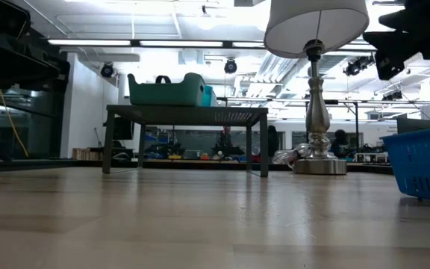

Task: Pick & Place Office Desk Supplies
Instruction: Put the blue bin with spring keychains on the shelf

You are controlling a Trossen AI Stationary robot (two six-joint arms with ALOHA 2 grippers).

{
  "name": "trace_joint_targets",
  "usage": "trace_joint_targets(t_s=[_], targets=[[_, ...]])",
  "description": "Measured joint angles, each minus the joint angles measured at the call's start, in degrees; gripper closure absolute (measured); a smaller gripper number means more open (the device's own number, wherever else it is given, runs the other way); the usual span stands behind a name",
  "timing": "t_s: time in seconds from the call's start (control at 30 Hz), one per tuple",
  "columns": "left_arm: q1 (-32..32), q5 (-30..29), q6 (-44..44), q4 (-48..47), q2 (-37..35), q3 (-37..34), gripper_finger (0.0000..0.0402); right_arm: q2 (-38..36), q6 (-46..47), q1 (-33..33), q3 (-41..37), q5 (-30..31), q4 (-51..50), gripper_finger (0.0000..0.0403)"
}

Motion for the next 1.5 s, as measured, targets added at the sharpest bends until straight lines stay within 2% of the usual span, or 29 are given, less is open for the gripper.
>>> trace_joint_targets(t_s=[0.13,0.37,0.53,0.7,0.87,1.1,1.3,1.5], targets=[[0.00,0.02,0.00,0.01,0.01,0.00,0.0341,7.62,-0.85,0.00,4.54,0.89,-0.32,0.0269],[0.00,0.00,0.00,0.01,0.01,0.00,0.0341,25.68,-2.95,0.00,15.39,0.91,-1.56,0.0269],[0.00,0.00,0.00,0.01,0.01,0.00,0.0341,37.62,-4.00,0.00,24.94,3.10,-8.71,0.0269],[-0.02,0.01,0.00,0.01,0.01,0.00,0.0341,45.68,-3.85,0.00,31.80,6.38,-18.25,0.0269],[0.00,0.00,0.00,0.01,0.01,0.00,0.0341,50.77,-1.26,0.33,34.39,6.75,-24.26,0.0269],[-0.02,0.00,0.00,0.01,-0.01,0.00,0.0341,53.35,2.13,5.33,35.95,7.36,-28.19,0.0269],[-0.02,0.00,0.00,0.03,0.01,0.00,0.0341,55.46,5.01,12.88,39.28,13.66,-29.75,0.0269],[0.00,0.00,0.00,0.06,0.01,0.00,0.0341,60.65,13.16,20.52,45.43,19.32,-36.80,0.0269]])
